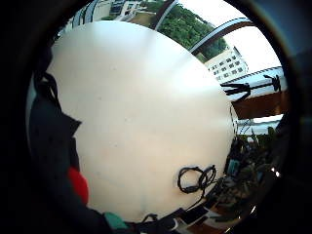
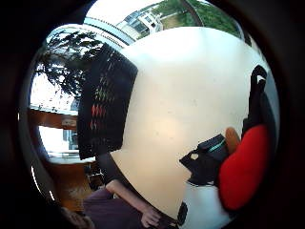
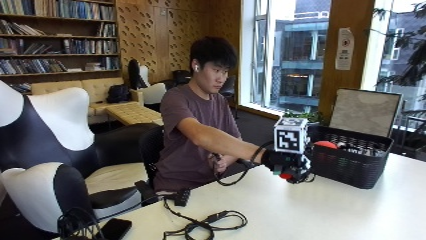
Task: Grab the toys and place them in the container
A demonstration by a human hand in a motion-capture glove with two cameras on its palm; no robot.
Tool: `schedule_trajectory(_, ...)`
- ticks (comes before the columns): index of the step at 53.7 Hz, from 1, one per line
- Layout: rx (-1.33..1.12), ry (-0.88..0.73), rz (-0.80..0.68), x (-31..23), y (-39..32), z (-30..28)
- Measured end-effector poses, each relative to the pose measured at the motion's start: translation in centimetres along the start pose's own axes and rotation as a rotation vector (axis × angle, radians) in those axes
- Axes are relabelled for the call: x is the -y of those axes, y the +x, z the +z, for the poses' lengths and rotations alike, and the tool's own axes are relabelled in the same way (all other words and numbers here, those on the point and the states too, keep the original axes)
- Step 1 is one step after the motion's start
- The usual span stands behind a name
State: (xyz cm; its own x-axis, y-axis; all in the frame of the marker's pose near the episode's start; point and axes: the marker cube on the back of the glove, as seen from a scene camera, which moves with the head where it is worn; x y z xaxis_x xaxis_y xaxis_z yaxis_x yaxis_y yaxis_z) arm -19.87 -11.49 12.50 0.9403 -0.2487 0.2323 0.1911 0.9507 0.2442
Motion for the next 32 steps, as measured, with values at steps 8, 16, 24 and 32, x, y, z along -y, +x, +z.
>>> schedule_trajectory(8,-0.095,0.048,-0.026,1.1,-1.8,-8.7)
schedule_trajectory(16,-0.159,0.120,-0.077,2.2,-4.6,-15.9)
schedule_trajectory(24,-0.114,0.142,-0.264,2.6,-9.5,-19.9)
schedule_trajectory(32,-0.107,0.161,-0.177,4.9,-15.9,-21.0)
